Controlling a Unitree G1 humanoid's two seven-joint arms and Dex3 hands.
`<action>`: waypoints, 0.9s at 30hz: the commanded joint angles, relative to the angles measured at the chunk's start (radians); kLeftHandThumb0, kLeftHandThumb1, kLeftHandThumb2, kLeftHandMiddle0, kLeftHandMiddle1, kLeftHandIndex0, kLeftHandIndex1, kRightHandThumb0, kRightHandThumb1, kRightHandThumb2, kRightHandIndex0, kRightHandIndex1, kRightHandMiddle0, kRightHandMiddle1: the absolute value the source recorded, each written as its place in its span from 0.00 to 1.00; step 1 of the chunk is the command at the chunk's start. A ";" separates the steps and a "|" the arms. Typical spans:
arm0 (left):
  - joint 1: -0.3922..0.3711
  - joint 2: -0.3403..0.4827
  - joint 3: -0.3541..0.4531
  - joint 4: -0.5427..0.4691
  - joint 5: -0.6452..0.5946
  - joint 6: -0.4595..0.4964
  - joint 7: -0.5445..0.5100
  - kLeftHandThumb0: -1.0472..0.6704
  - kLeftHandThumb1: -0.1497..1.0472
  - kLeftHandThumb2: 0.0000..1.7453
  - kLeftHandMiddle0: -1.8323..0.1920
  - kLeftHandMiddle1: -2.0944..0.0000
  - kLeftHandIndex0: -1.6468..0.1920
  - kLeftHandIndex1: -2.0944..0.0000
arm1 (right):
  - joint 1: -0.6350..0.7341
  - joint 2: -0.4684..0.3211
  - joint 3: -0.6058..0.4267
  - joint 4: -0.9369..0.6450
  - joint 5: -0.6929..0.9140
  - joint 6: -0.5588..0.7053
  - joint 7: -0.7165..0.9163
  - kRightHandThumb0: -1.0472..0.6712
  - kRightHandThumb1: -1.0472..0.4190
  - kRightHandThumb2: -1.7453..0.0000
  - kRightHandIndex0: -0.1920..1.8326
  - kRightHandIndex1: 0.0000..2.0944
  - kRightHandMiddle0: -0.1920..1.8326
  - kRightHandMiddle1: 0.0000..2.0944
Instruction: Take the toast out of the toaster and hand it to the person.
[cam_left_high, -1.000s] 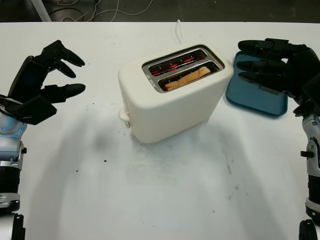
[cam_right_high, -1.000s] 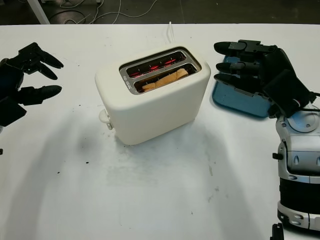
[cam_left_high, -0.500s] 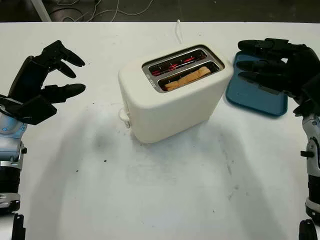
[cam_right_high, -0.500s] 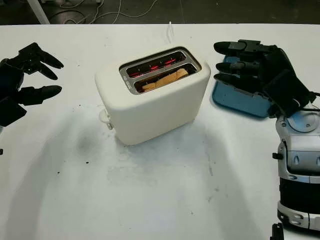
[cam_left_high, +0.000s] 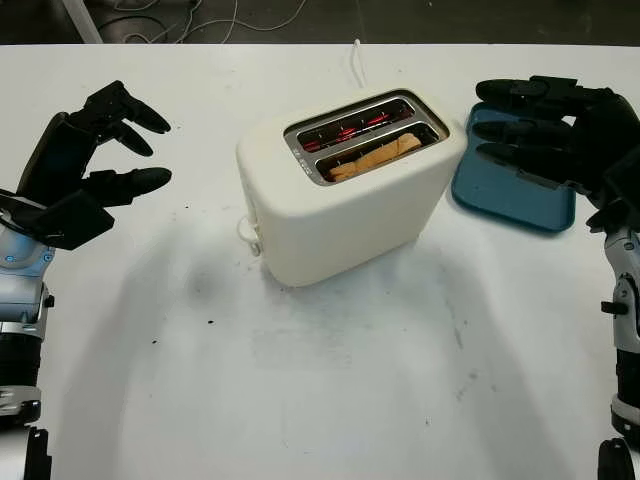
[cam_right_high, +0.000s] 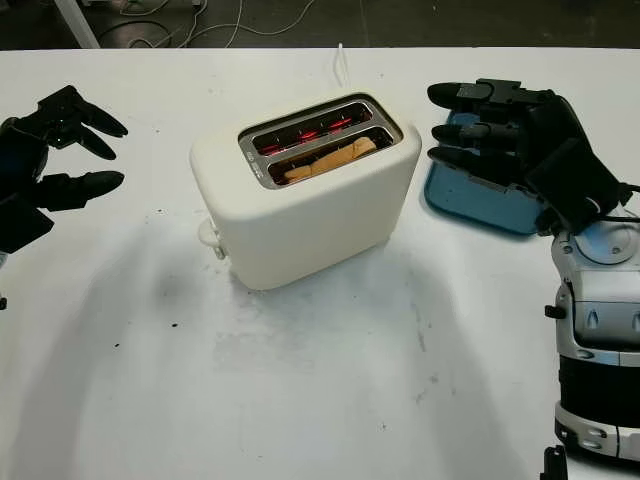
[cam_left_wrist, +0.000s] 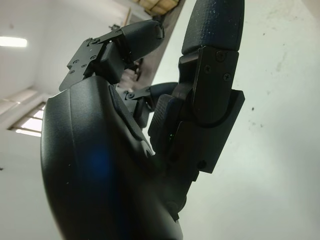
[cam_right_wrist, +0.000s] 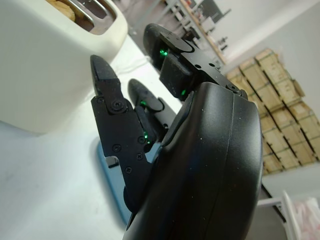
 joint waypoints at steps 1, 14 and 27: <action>0.012 -0.002 0.006 -0.009 -0.010 -0.001 0.002 0.00 0.89 0.14 0.69 0.33 0.73 0.38 | 0.002 -0.005 -0.001 -0.003 0.002 -0.011 0.004 0.47 0.16 1.00 0.53 0.01 0.48 0.00; 0.017 0.001 0.006 -0.013 -0.002 0.000 0.006 0.00 0.89 0.15 0.69 0.33 0.74 0.37 | 0.005 -0.008 0.000 -0.011 -0.004 -0.001 0.001 0.47 0.16 1.00 0.53 0.01 0.48 0.00; 0.014 0.000 0.006 -0.008 -0.009 -0.006 0.001 0.00 0.89 0.15 0.70 0.33 0.74 0.37 | 0.005 -0.003 -0.001 -0.012 -0.008 -0.001 -0.001 0.47 0.16 1.00 0.53 0.01 0.48 0.00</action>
